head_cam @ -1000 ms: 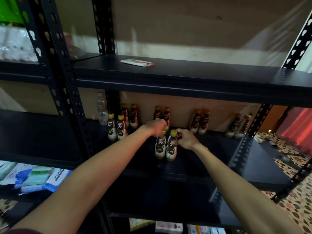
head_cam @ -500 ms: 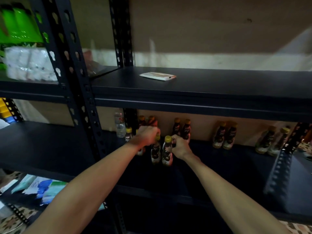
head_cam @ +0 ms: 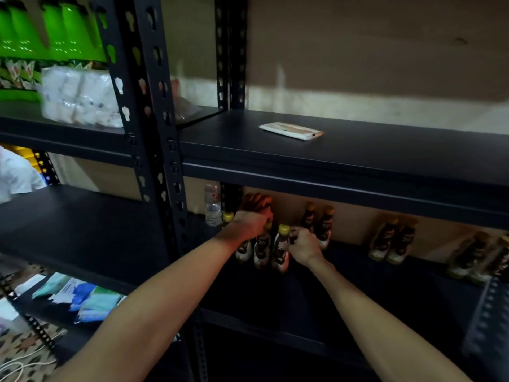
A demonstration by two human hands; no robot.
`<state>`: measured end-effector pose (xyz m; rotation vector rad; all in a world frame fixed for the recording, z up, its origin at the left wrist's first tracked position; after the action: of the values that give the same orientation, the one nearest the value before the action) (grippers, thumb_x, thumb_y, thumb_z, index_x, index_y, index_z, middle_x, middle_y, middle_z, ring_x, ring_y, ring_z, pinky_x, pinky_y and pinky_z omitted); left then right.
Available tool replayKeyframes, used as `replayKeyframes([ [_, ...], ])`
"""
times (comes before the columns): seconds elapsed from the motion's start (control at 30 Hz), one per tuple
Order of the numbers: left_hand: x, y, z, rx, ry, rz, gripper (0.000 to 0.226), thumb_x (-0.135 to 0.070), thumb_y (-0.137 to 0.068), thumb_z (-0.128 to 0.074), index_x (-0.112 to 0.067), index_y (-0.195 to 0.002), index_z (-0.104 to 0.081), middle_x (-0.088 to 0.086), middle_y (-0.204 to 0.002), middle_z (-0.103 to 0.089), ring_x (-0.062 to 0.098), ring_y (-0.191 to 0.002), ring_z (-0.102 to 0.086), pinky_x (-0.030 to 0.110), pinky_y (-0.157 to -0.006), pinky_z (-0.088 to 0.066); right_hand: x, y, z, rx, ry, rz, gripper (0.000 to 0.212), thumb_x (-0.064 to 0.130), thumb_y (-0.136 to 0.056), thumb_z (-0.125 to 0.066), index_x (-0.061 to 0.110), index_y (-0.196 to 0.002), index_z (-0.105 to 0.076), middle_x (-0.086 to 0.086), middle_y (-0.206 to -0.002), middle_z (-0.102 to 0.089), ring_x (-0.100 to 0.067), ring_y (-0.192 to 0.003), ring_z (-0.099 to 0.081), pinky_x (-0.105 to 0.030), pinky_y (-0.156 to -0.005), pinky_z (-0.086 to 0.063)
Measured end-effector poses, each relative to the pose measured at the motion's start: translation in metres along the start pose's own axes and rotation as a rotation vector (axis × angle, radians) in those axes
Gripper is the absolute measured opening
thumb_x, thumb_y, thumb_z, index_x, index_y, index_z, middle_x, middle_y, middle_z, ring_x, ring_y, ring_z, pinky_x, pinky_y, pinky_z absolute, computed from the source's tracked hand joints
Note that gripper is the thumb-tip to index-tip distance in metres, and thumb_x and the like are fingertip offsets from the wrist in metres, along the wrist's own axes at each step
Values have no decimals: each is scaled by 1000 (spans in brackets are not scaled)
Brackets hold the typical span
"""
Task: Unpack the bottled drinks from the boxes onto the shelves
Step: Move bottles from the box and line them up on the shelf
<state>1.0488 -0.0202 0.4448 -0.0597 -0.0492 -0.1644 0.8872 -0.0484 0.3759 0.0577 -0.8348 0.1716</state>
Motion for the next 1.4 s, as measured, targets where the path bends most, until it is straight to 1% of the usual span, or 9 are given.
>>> replayKeyframes([
  [0.23, 4, 6, -9, -45, 53, 23, 37, -32, -101, -51, -22, -137, -51, 4, -139, -52, 25, -125, -51, 35, -103, -39, 1, 2, -1, 57, -6, 2, 42, 16, -86, -79, 14, -125, -63, 2, -113, -69, -17, -114, -63, -23, -92, -45],
  [0.47, 1, 31, -21, -273, 55, 32, 64, -35, -95, -58, -21, -153, -33, 8, -158, -32, 29, -142, -33, 46, -112, -27, -7, 25, 0, -40, -61, 53, 73, 33, -83, -82, 12, -143, -46, -8, -142, -48, -24, -134, -47, -31, -112, -35],
  [0.6, -11, 57, -29, -363, 57, 41, 61, -32, -93, -57, -15, -149, -38, 11, -147, -42, 31, -139, -34, 47, -116, -25, -3, 44, 6, -115, -66, 86, 73, 38, -87, -76, 13, -147, -43, -9, -146, -46, -26, -138, -42, -13, -98, -14],
  [0.67, -18, 66, -35, -374, 89, 60, 59, -33, -96, -53, -14, -150, -36, 12, -154, -36, 31, -147, -25, 48, -119, -20, -1, 54, 9, -153, -43, 129, 74, 38, -90, -74, 14, -150, -39, -9, -152, -40, -25, -143, -37, -12, -101, -9],
  [0.77, -29, 80, -49, -342, 158, 113, 61, -38, -102, -42, -14, -156, -25, 9, -164, -19, 25, -154, -6, 48, -124, -9, -7, 66, 9, -138, -76, 182, 80, 39, -91, -72, 22, -156, -30, -8, -164, -25, -25, -149, -30, -36, -124, -19],
  [0.83, -39, 92, -58, -322, 161, 134, 62, -41, -105, -35, -14, -158, -18, 6, -167, -11, 21, -154, 2, 46, -125, -4, -12, 75, 6, -115, -89, 207, 80, 40, -92, -71, 29, -157, -26, -7, -168, -14, -25, -153, -23, -47, -124, -24],
  [0.97, -54, 113, -76, -262, 205, 125, 62, -40, -107, -30, -11, -159, -12, 5, -167, -6, 20, -154, 7, 42, -123, 5, -25, 97, -3, -75, -83, 220, 79, 38, -97, -65, 27, -161, -20, 0, -170, -5, -15, -156, 1, -38, -126, -10],
  [1.13, -65, 127, -109, -232, 215, 73, 64, -43, -107, -29, -9, -158, -12, 7, -166, -14, 17, -154, 2, 39, -125, 0, -42, 121, -24, -41, -49, 201, 81, 46, -101, -55, 23, -163, -8, 13, -168, 3, -10, -155, 8, -30, -125, -3],
  [1.4, -81, 150, -147, -264, 221, 37, 63, -41, -104, -23, -7, -157, -19, 7, -165, -20, 16, -154, -4, 41, -124, -14, -66, 170, -56, -120, 23, 203, 72, 35, -105, -47, 14, -162, -8, 2, -170, 0, -13, -155, 10, -27, -122, 4],
])
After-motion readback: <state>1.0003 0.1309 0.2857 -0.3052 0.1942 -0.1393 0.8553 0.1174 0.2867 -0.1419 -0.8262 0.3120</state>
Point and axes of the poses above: each hand's wrist, its own y-axis away from the middle knuckle, its own z-axis out of the back of the hand, x = y × z, the point moved 3 cm from there along -y, towards the middle knuckle
